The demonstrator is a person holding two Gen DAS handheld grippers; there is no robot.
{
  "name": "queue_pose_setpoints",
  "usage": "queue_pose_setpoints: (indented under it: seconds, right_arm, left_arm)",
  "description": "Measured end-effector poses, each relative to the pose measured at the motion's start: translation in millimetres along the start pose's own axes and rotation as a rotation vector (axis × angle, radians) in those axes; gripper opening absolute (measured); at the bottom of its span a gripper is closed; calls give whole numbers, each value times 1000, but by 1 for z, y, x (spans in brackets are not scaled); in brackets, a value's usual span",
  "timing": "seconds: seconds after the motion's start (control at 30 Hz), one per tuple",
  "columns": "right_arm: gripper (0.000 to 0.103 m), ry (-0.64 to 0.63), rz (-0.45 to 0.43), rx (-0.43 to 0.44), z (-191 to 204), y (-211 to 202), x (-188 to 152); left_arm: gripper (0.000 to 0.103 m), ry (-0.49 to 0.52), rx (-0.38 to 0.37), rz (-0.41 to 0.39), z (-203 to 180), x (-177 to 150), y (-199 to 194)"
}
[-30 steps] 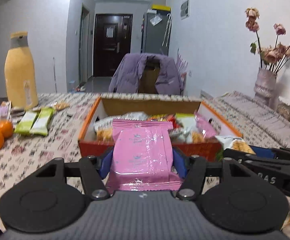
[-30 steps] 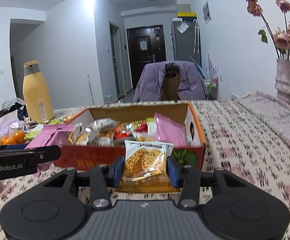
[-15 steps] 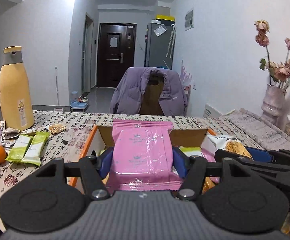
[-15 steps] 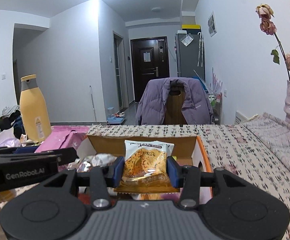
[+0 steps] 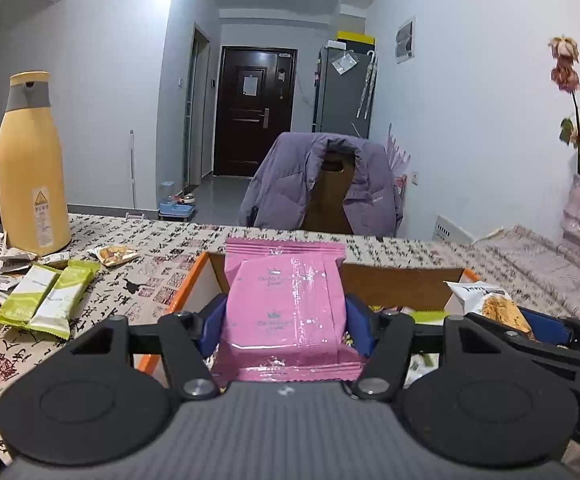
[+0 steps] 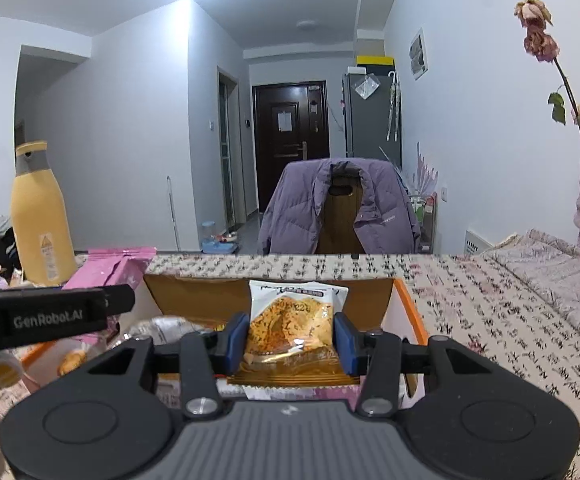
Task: Organize snacks
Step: 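Carry both packets over the cardboard box with both grippers, then open both grippers to drop the packets into the box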
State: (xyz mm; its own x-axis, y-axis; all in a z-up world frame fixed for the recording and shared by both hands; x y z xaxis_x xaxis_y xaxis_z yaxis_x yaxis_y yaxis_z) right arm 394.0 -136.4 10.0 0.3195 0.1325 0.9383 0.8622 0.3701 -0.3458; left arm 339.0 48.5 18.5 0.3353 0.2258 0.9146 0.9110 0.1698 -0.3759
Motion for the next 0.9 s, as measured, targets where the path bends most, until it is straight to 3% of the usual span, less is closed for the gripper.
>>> queue_pose_setpoints:
  seconds: [0.23, 0.27, 0.3, 0.33, 0.37, 0.4, 0.43, 0.9]
  right_arm:
    - [48, 16, 34, 15, -3, 4, -7]
    - [57, 22, 32, 9, -4, 3, -7]
    - [63, 27, 33, 6, -5, 2, -8]
    - [80, 35, 29, 3, -6, 0, -8]
    - [95, 42, 24, 1, -8, 0, -8]
    - [99, 47, 21, -3, -9, -1, -8]
    - [103, 50, 15, -10, -11, -1, -8]
    - [103, 78, 8, -15, -17, -3, -10]
  left_arm:
    - [63, -4, -32, 30, 4, -8, 9]
    - [65, -4, -26, 17, 5, -8, 7]
    - [75, -4, -23, 6, 5, -7, 5]
    - [81, -9, -23, -7, 6, -7, 2]
    - [95, -15, -23, -21, 6, -6, 0]
    - [103, -21, -21, -38, 7, -5, -4]
    - [103, -24, -22, -55, 8, -4, -6]
    - [103, -85, -28, -60, 19, 0, -15]
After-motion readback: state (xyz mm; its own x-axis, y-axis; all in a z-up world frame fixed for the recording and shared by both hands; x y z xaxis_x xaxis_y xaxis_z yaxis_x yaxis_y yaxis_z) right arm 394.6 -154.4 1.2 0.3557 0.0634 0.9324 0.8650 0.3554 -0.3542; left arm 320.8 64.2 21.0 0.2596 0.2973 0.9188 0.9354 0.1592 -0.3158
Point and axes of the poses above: each gripper's, at about its wrist camera, not at the fingertips, and y roughly the way its jaws point, z to its left, x to its top, the point moved 4 cm from there along y, roughly the way its jaws point, and after that the axes turned 5 degrees about -y, right-handed, at the moved point
